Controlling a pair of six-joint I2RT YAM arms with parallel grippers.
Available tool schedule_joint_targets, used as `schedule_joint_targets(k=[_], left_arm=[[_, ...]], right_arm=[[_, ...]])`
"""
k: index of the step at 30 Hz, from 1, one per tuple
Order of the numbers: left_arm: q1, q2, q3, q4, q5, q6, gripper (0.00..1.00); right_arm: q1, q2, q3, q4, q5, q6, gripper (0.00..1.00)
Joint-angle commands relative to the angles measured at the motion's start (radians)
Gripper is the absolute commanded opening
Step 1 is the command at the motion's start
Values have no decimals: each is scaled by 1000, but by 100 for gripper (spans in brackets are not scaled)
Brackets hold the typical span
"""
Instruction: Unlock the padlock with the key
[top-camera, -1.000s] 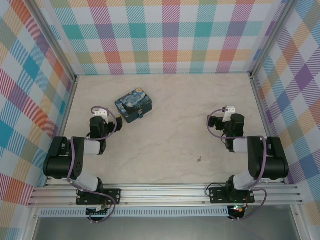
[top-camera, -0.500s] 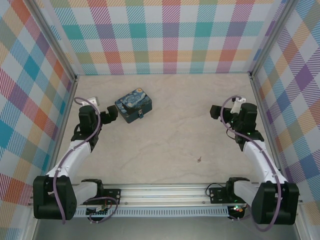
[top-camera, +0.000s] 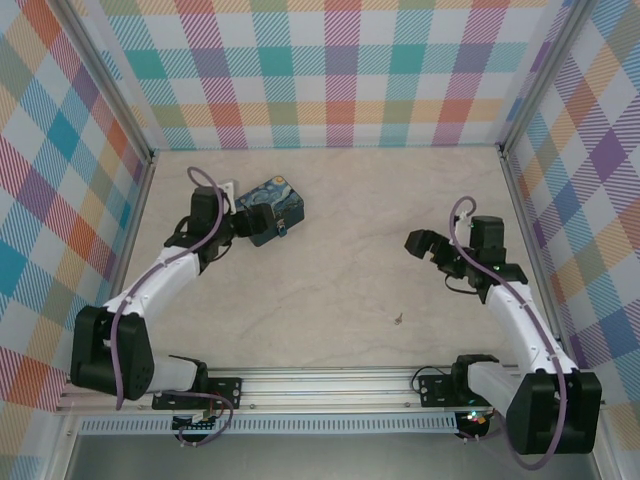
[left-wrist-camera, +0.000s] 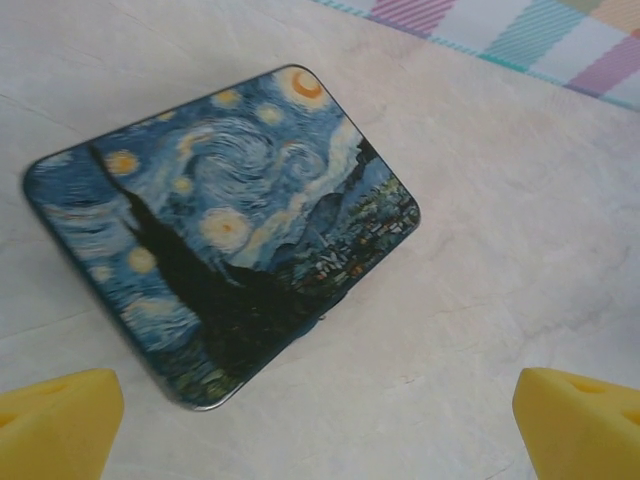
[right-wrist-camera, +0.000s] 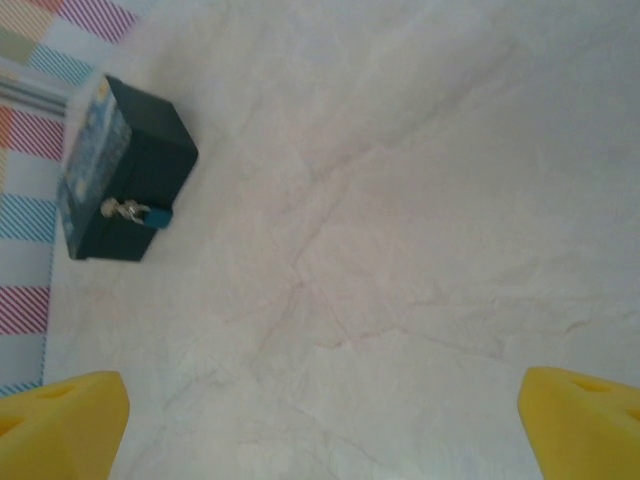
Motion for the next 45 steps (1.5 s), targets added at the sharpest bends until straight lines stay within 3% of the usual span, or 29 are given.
schedule_joint_targets(k=[1,17,26,33,40,45], left_arm=[[-39,58,77,10,16,-2,100],[-101,401,372,-8,48,55,100],[-162,583,529,-106,13,124,100],[-192,587,513,-153,-6,142,100],[-237,463,339,-114,-8,121,100],[-286,369,227,-93,-22,88,100]], right_arm=[[66,20,38,-116,80,-16,100],[329,118,11,-274,272,39,100],[365,98,-41,-256,289,82,100],[377,95,-28,-313,319,82,100],[391,97,-43,-324,332,96,99],[402,141,-45,-314,331,97,92]])
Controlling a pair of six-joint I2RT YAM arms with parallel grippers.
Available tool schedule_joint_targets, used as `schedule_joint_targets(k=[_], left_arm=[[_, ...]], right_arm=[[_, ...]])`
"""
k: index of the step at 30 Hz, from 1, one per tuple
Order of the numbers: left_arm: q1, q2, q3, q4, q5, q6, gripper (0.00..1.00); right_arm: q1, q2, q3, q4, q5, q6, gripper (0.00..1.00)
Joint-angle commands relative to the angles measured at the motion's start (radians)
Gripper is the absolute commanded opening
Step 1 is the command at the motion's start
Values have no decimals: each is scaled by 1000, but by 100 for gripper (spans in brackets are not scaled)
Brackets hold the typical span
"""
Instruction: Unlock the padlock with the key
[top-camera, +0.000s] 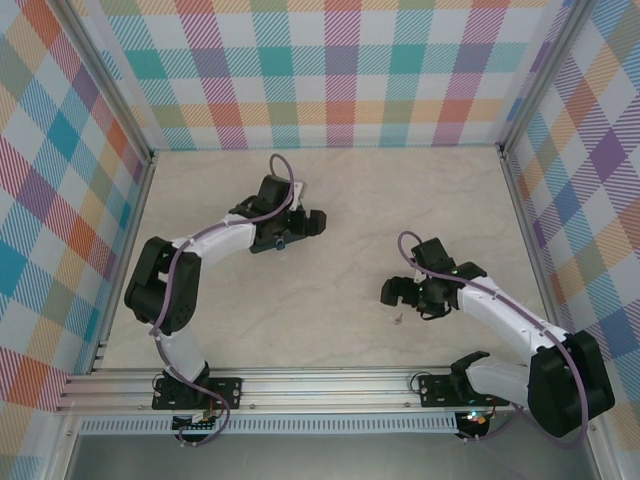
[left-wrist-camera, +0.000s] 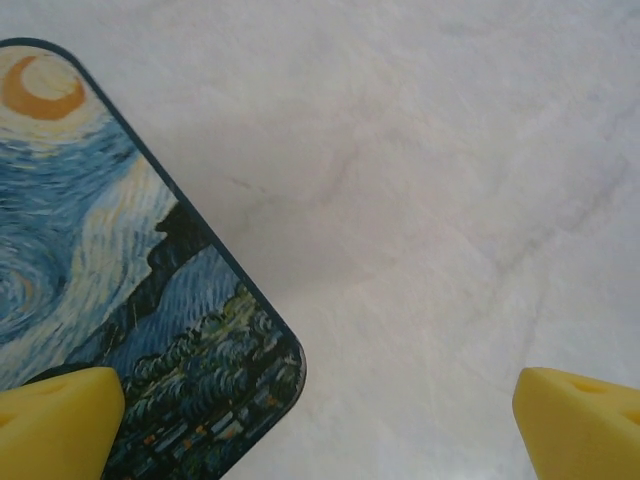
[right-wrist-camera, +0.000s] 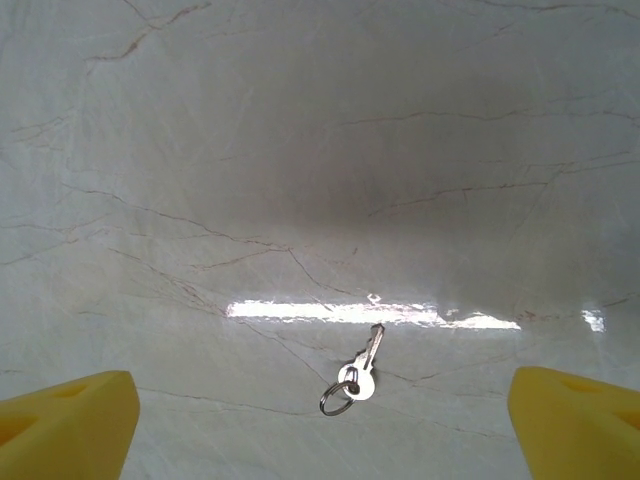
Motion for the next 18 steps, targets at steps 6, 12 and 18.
schedule_joint_targets(k=[6,12,18], left_arm=[[-108,-136,-154,-30,-27,-86,100],[-167,-183,-190,12,-15,-134,100],[-169,-252,-164,23,-23,-147,100]], right_arm=[[33,75,-5,8,12,38,75],[70,121,3,6,33,61,64],[108,158,15,-24,78,90,57]])
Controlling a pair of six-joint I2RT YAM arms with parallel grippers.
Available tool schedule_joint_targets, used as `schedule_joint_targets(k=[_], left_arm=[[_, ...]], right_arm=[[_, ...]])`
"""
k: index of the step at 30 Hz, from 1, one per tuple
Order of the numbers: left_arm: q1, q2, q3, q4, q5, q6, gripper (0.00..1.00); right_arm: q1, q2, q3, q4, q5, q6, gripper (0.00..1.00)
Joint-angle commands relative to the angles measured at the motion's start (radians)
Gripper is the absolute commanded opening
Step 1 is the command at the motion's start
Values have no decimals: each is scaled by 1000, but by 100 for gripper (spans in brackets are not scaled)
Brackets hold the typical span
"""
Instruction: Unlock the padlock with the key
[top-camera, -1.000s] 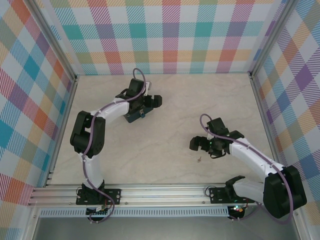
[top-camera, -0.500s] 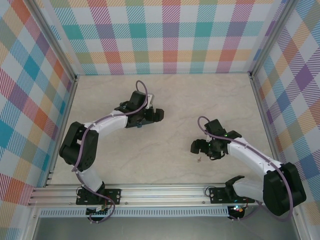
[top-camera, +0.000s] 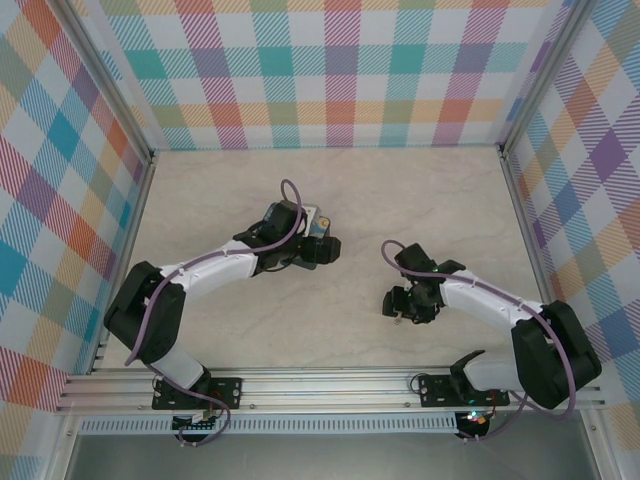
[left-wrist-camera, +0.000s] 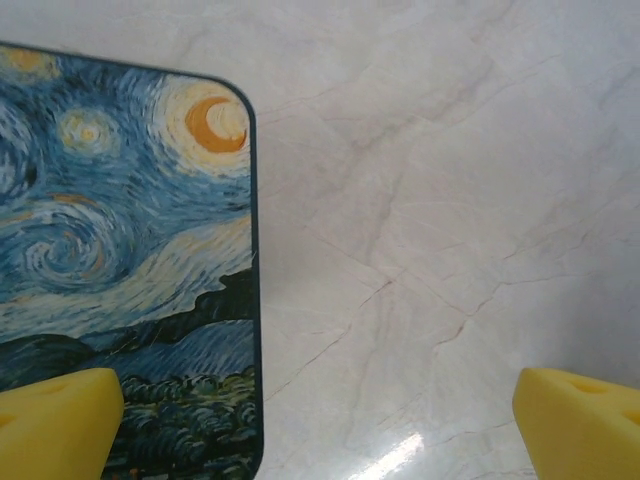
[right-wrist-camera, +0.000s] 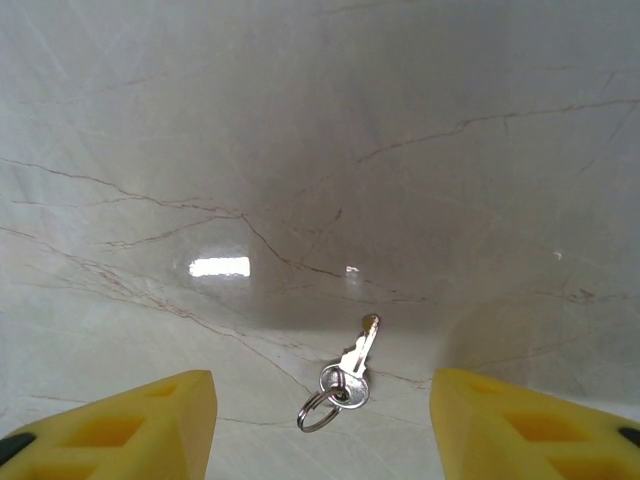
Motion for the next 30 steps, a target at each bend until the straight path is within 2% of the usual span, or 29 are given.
schedule_joint_targets(k=[1,14,22,30], left_arm=[[-5,-84,10,0,-24,-17,100],[-5,-248,-51,-1,-140,10,100],[-5,-264,-60,-16,-169,19,100],[-4,-271,-61,-22,-185,26,100]], right_arm=[[24,15,16,-37,47,30,56],[80,105,39,-35,71,50,38],[94,114,61,-56,62,45,25],[100,101,61,-70,58,45,19]])
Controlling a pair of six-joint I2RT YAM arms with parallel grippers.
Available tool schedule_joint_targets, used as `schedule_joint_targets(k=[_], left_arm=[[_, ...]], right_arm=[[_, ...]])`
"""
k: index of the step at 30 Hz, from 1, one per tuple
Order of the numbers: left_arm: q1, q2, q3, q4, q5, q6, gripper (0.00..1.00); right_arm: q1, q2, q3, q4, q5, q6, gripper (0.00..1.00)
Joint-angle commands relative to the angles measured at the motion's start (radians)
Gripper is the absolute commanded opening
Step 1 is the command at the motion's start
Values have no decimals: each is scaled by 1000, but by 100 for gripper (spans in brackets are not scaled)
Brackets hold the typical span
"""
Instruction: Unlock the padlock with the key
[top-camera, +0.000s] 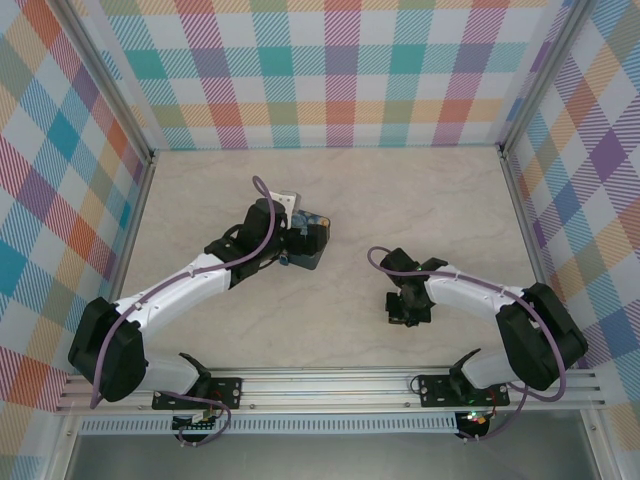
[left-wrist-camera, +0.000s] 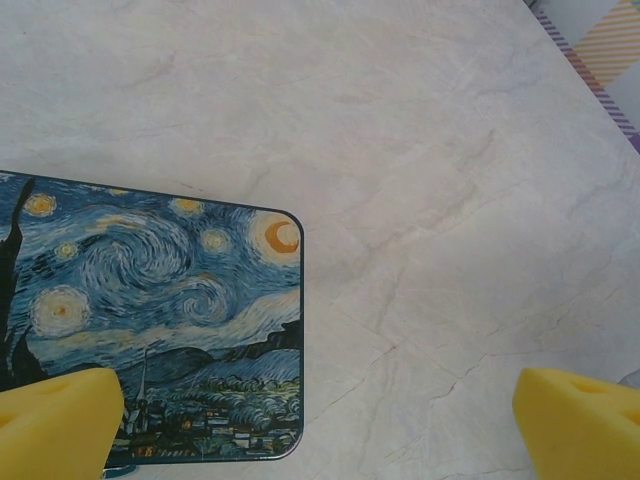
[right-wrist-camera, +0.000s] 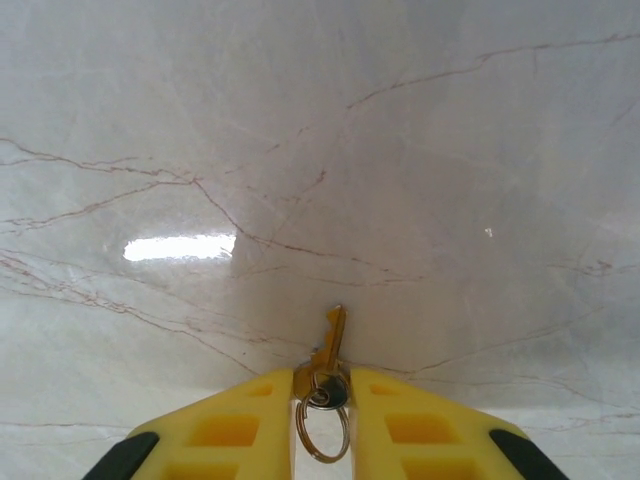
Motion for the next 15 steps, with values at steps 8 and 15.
schedule_joint_targets(k=[8,15], left_arm=[[-4,-45,-9,-25,-37,22,100],[-5,-48,-9,-30,-42,24,100]], right_arm=[[9,-21,17,-16,-29,6,20],[10,-17,12,-10,-29,2,14]])
